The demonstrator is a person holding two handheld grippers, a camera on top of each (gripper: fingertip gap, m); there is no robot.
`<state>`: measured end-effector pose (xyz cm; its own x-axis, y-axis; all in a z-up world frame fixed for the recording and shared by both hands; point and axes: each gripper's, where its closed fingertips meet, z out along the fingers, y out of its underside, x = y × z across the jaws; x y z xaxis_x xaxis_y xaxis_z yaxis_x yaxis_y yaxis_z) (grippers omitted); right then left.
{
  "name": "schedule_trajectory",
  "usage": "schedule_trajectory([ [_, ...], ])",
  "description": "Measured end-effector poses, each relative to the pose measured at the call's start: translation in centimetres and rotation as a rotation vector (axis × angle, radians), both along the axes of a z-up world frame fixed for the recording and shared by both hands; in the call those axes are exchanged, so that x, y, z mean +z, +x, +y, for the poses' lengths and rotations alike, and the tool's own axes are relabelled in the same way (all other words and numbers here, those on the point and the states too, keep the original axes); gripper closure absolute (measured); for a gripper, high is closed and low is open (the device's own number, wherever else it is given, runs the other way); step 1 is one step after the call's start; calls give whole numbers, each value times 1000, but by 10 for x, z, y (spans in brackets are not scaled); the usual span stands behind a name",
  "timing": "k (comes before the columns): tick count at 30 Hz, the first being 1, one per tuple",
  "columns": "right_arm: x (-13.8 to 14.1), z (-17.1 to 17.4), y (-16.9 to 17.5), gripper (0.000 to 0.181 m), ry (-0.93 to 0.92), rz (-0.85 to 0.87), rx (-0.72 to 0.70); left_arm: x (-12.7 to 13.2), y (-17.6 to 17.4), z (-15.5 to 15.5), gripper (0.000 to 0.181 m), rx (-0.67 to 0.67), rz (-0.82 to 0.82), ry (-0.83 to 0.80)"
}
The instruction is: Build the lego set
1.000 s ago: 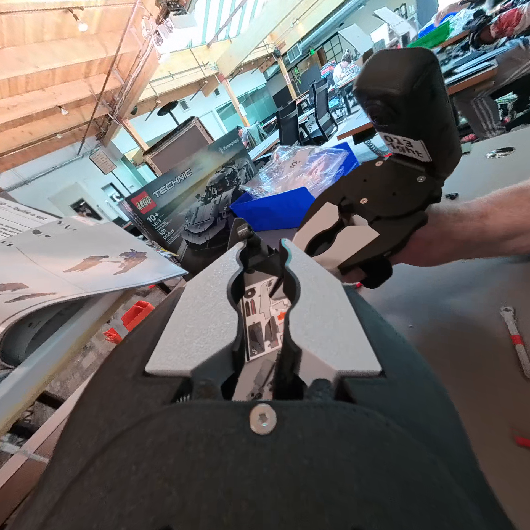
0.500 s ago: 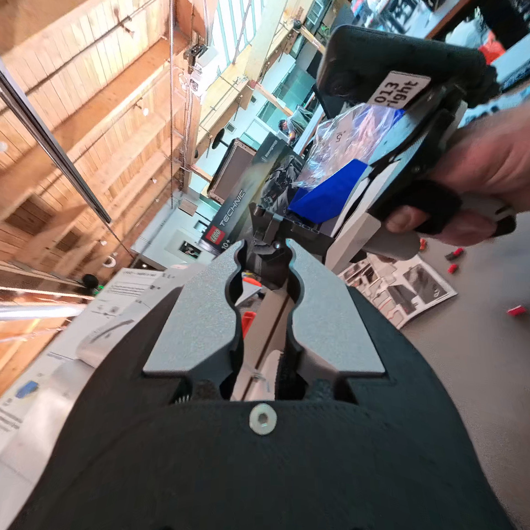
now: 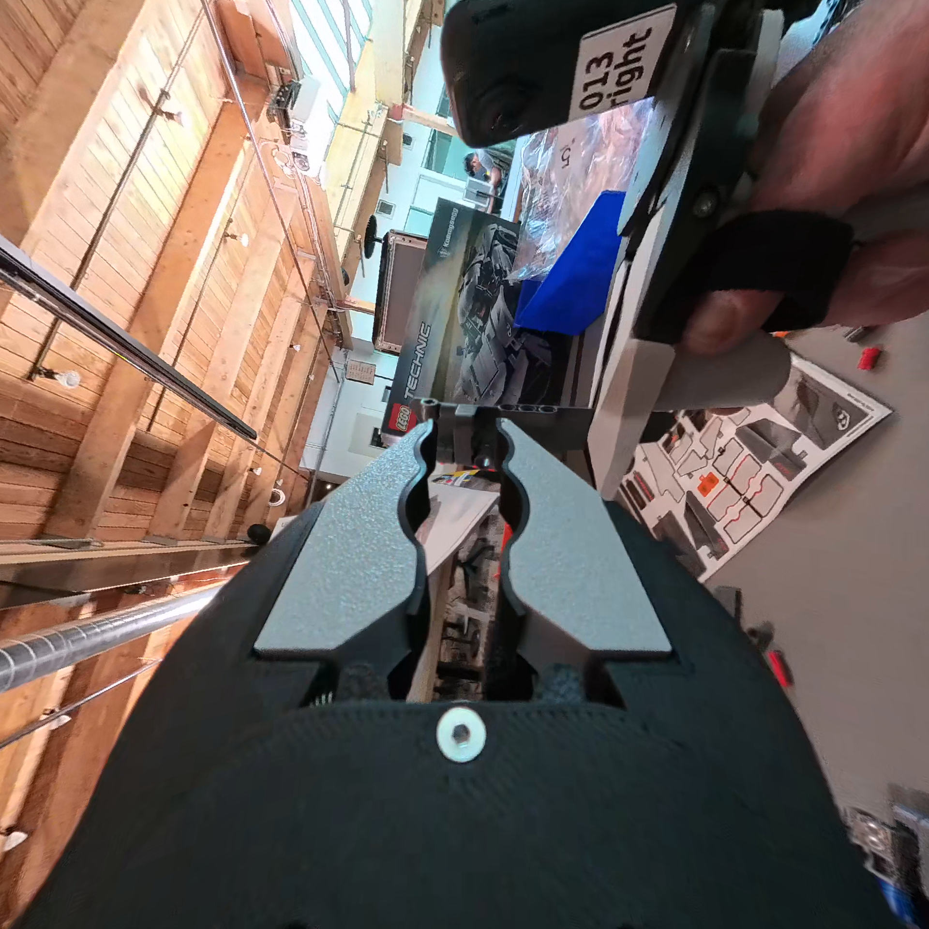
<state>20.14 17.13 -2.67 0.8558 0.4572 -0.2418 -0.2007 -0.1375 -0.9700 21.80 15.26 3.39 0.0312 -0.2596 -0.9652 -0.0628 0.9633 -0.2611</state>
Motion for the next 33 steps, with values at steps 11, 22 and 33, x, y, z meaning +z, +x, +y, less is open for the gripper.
schedule_trajectory([
  [11,-1,0,-4,181,6,-36,6,-1,3,3,176,26,29,96],
  [22,27,-11,-3,129,163,-28,21,22,-22,32,177,-14,146,-80],
  [33,24,-13,-6,135,167,-5,74,22,-76,25,177,-399,626,-446],
])
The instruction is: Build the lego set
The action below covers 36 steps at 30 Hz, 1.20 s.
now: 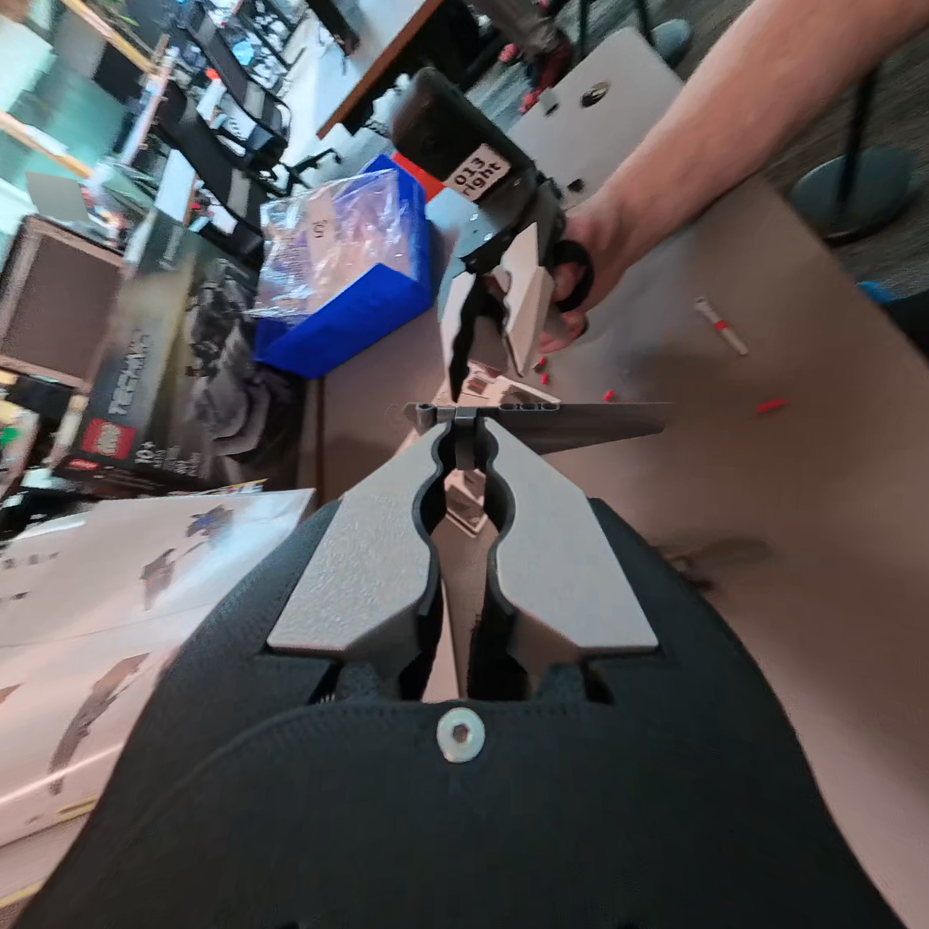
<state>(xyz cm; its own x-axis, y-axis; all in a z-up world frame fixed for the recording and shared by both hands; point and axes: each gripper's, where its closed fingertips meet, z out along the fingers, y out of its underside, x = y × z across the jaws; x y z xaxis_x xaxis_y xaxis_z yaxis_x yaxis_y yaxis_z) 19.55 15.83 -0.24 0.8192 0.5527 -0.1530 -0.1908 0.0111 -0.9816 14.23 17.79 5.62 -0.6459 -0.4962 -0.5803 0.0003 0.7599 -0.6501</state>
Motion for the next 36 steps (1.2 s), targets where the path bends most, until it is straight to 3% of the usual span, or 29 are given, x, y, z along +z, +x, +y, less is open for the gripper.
schedule_trajectory([
  [13,-2,-1,-5,136,-5,-15,25,-23,-19,-12,176,-104,207,-30],
  [24,1,-4,-10,136,15,-21,49,-18,-25,-25,176,-171,251,-60],
  [36,2,-7,-15,136,28,-40,65,-43,-24,-31,176,-193,375,-28],
])
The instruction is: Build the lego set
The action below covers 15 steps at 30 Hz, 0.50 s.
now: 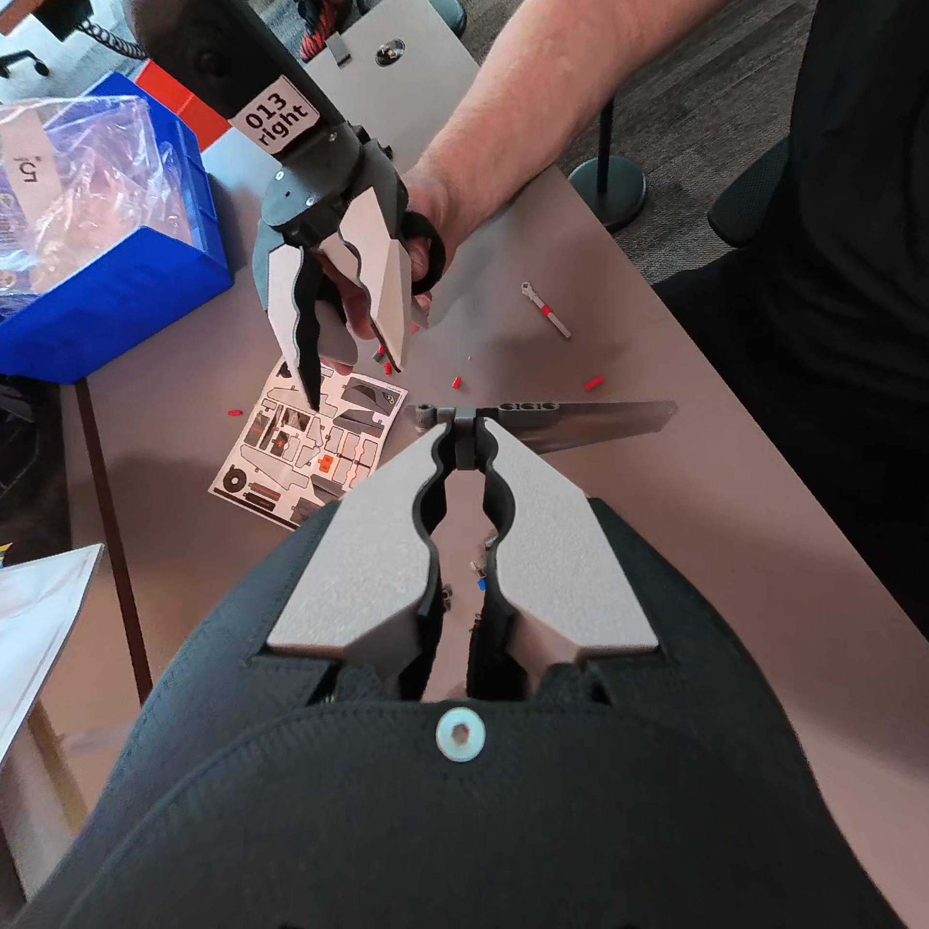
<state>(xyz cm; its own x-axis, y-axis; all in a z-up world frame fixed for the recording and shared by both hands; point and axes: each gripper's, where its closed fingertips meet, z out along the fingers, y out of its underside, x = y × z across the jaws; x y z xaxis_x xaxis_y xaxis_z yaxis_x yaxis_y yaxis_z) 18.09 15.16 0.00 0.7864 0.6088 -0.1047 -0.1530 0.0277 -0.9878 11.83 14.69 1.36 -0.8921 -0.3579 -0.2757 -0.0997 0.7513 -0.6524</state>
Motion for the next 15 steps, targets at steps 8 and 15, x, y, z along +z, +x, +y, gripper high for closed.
schedule_trajectory([
  [8,1,0,0,136,3,-1,0,-10,-2,-4,176,-17,58,34],
  [15,1,-1,0,136,6,-4,-1,-14,-5,-3,176,-14,89,47],
])
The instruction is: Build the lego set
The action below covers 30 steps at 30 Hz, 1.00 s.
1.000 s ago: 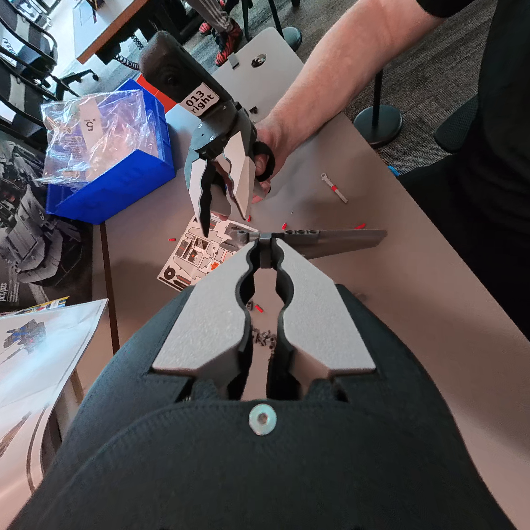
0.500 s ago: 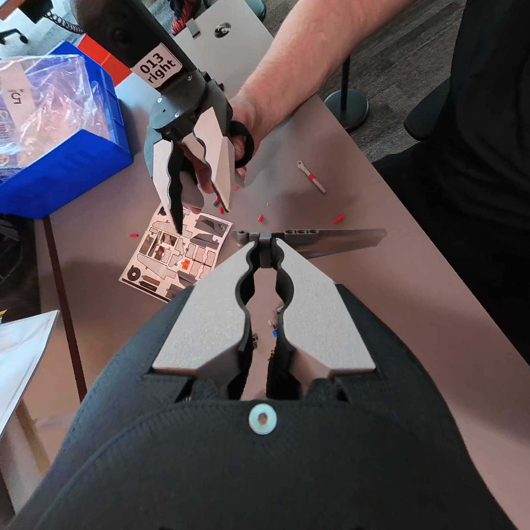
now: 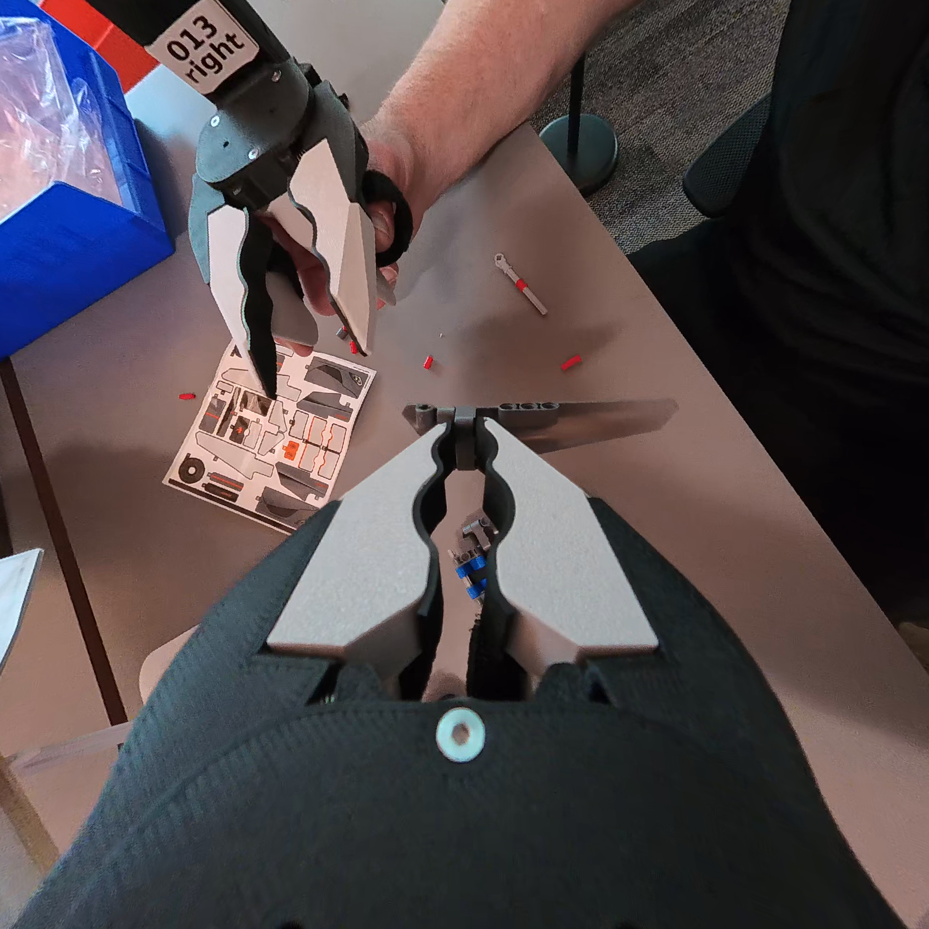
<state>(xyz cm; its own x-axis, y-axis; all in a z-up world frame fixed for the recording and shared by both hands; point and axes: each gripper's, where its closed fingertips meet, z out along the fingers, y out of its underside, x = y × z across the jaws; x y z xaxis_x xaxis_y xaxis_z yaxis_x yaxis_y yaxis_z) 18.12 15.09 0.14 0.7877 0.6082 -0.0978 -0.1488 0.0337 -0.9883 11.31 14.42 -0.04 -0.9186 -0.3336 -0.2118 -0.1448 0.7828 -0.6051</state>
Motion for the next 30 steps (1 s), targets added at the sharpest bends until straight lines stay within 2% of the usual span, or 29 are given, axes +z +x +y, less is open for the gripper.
schedule_trajectory([
  [10,-1,0,0,136,-2,-5,2,-13,-21,7,177,24,68,39],
  [19,-6,3,-2,136,-17,-18,3,-77,-75,32,176,112,261,228],
  [24,-11,5,-1,136,-27,-31,-7,-106,-87,46,176,148,336,289],
  [30,-14,6,-1,136,-36,-38,-8,-139,-99,50,176,118,405,398],
])
